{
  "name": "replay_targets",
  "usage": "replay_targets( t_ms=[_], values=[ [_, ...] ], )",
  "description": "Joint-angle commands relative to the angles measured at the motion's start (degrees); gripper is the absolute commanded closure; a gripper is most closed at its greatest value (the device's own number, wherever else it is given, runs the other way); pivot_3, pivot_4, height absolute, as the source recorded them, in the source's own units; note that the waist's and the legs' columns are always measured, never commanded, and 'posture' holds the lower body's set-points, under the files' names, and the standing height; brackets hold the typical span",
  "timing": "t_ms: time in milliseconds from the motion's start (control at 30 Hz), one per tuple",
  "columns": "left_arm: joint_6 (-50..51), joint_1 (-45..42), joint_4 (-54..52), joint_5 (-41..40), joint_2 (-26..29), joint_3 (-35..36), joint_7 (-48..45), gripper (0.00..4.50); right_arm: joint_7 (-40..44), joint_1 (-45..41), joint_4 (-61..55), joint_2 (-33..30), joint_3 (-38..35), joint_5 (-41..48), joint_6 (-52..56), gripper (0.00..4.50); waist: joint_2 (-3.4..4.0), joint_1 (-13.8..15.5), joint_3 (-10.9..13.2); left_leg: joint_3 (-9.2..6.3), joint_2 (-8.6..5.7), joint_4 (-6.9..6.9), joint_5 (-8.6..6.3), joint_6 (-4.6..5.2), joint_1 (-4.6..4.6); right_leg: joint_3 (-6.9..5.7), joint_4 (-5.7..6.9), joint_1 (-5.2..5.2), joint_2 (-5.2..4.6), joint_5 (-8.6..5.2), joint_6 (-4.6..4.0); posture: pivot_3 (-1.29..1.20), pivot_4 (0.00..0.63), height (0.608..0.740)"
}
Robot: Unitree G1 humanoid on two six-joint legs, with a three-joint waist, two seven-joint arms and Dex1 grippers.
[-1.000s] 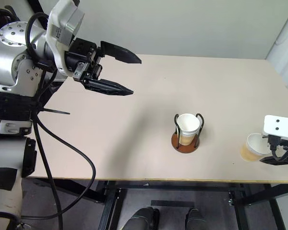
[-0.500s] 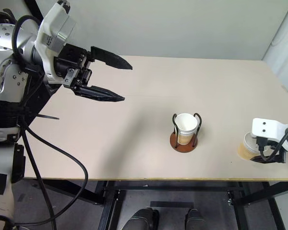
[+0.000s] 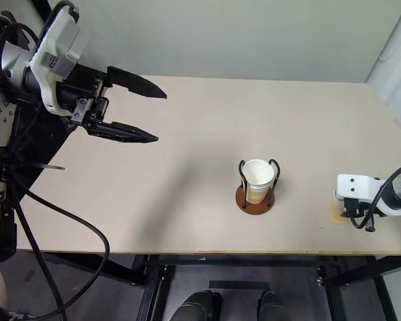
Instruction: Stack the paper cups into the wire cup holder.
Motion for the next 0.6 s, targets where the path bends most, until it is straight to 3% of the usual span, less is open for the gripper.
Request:
replay_targets(
  t_ms=[33,167,433,600],
  values=[
    [-0.9,-1.4,0.4,0.3,0.7,2.8,-1.8,0.00,1.5,-2.1,-2.9,-1.9,-4.1,2.0,1.2,4.47,0.00,-0.1,0.0,0.00,0.01,-0.05,0.01,-0.03,0.01,-0.01,0.01,-0.02,0.00,-0.02,-0.01,0.00,0.150,0.740],
    [-0.7,-1.0,0.6,0.6,1.1,3.5,-1.8,0.00,3.7,-7.0,-6.9,-2.6,-6.2,5.3,4.8,4.47,0.00,-0.2,0.0,0.00,0.03,-0.18,0.03,-0.09,0.01,-0.02,0.01,-0.09,0.01,-0.11,-0.03,0.00,0.150,0.740],
    [-0.3,-1.0,1.1,1.6,0.9,4.8,-1.7,0.00,7.5,-39.1,-8.0,7.0,0.4,6.5,10.0,4.47,-0.09,-0.8,-0.1,-0.08,0.13,-0.61,0.13,-0.20,0.11,-0.10,0.05,-0.25,0.10,-0.24,-0.40,0.00,0.150,0.740],
    [0.2,-0.3,0.4,2.0,-0.1,5.4,-1.4,0.00,9.9,-43.7,-10.7,13.1,4.5,7.5,11.6,4.47,-0.08,-0.6,0.0,-0.23,0.19,-0.85,0.25,-0.41,0.04,-0.25,0.14,-0.41,0.12,-0.40,-0.66,0.00,0.150,0.740]
  ],
)
